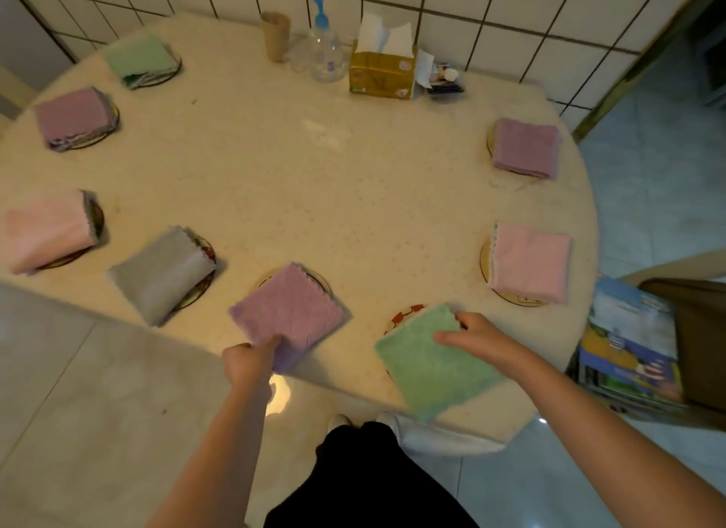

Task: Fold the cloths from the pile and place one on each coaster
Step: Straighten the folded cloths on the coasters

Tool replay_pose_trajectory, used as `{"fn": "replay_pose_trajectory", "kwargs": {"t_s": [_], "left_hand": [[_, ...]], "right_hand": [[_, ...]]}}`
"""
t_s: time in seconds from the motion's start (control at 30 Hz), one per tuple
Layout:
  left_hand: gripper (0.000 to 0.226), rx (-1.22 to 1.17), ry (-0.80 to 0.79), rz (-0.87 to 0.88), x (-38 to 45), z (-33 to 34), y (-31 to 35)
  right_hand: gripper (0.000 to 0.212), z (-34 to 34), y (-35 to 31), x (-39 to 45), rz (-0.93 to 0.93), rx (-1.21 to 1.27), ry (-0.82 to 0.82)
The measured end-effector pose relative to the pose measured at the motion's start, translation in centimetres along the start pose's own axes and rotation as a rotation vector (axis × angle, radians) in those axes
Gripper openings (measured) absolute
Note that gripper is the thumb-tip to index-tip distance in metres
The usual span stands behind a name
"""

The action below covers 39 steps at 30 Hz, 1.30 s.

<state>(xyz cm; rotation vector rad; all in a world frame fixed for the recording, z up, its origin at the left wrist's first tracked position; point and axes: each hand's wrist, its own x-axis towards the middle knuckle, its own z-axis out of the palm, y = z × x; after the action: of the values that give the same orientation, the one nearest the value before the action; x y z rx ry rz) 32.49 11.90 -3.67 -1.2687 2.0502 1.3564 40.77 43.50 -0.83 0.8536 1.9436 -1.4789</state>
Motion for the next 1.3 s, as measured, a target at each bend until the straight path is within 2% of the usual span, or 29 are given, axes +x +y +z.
{"fn": "replay_pose_trajectory", "kwargs": {"t_s": [0.1, 0.2, 0.3, 0.4, 0.53, 0.63, 0.73, 0.83, 0.93, 1.0, 1.13, 1.3], "left_hand": [[0.029, -0.120, -0.126, -0.040, -0.4, -0.5, 0.6], [0.026, -0.276, -0.326, 0.114, -1.2, -1.2, 1.8], [0.023, -0.275, -0.509, 0.218, 0.0, -2.2, 3.4], [0.030, -0.118, -0.635, 0.204, 2.6, -2.7, 4.9], [0.051, 0.151, -0.700, 0.179, 5.7, -2.8, 5.7], [0.047, 0.207, -0.747, 0.193, 6.6, -3.0, 6.3], [0.063, 0.257, -0.786, 0.229, 6.9, -3.2, 6.8], [0.065, 0.277, -0.765, 0.230, 7.7, -3.3, 6.7], [0.050, 0.325, -0.700, 0.238, 8.6, -3.3, 6.4], [0.046, 0.366, -0.602, 0.244, 9.2, -3.4, 6.2], [0.042, 0.522, -0.400, 0.319, 9.5, -4.0, 5.8], [0.027, 0.690, -0.221, 0.471, 8.6, -4.6, 5.4]], "right_hand": [[0.019, 0.2, 0.6, -0.7, -0.008, 0.149, -0.061], [0.026, 1.0, 2.1, -1.2, 0.003, 0.487, -0.011], [0.025, 1.8, 3.6, -1.3, 0.042, 0.749, 0.050], [0.028, 2.5, 4.7, -0.7, 0.108, 0.778, 0.127], [0.029, 2.9, 4.9, -0.4, 0.124, 0.750, 0.175], [0.027, 2.8, 4.7, -0.4, 0.102, 0.748, 0.175], [0.026, 2.6, 4.9, -0.4, 0.070, 0.763, 0.192], [0.025, 2.6, 5.5, -0.1, 0.082, 0.713, 0.212], [0.032, 2.6, 5.4, 0.2, 0.081, 0.559, 0.245], [0.041, 2.5, 5.1, 0.2, 0.058, 0.353, 0.340], [0.051, 1.5, 5.1, -0.2, -0.066, -0.293, 0.570], [0.046, 0.9, 1.6, 0.4, -0.257, -0.441, 0.553]]}}
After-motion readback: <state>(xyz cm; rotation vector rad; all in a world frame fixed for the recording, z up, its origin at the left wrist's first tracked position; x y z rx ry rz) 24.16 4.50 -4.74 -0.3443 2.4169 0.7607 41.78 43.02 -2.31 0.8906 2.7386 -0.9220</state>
